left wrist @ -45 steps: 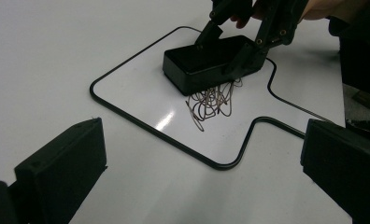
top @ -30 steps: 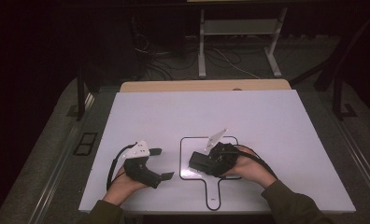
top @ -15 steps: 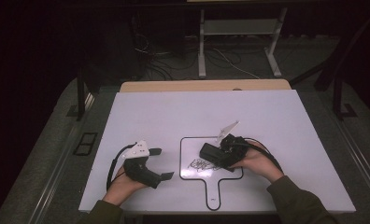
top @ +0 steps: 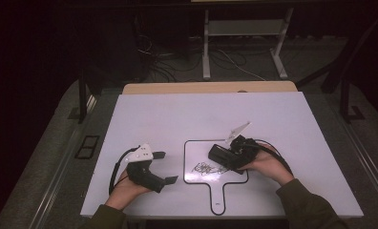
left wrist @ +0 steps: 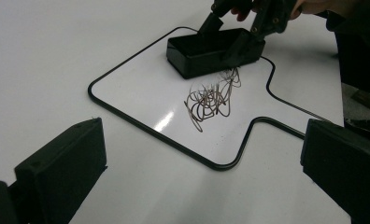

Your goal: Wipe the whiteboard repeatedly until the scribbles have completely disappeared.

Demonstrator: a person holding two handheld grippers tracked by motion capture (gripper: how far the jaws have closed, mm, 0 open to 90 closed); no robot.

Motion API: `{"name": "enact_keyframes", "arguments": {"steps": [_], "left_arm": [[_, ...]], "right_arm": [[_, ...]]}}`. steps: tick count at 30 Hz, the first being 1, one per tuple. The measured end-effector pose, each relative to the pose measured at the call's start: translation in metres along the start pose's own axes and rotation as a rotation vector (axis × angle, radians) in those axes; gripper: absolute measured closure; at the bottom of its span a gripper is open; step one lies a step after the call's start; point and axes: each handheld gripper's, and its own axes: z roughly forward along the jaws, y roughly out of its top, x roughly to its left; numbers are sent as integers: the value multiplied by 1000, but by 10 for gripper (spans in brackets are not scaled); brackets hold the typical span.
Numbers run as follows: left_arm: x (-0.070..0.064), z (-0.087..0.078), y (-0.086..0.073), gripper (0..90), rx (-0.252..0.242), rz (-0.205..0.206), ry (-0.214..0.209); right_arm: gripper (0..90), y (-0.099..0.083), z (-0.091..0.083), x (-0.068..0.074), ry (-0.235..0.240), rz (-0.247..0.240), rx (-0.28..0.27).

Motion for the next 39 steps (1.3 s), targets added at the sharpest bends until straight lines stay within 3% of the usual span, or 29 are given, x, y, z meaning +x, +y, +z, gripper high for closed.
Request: {"name": "enact_keyframes", "arguments": {"steps": [13,16,18,20,22,28,35,36,39], "left_arm": [[0,0,0,0,-4,-3,-1],[0,0,0,0,-2,0,-2],[0,0,0,0,-1,2,-2],[0,0,0,0,-2,2,-2],[0,-1,0,0,-3,1,0],[0,-1,1,0,-5,2,0],[0,-1,0,0,-5,2,1],[0,-1,1,0,-5,1,1],[0,-1,1,0,-5,2,1]], "right_arm": [[388,16,12,43,60,-161,21],[388,17,14,52,75,-183,23],[388,18,14,55,77,-165,18],[388,18,15,57,90,-185,19],[388,19,15,58,94,-174,21],[388,15,11,39,53,-131,23],[388,0,0,4,-24,-28,19],[388,-5,-4,-4,-38,5,17],[388,-9,-7,-11,-55,31,19]]}}
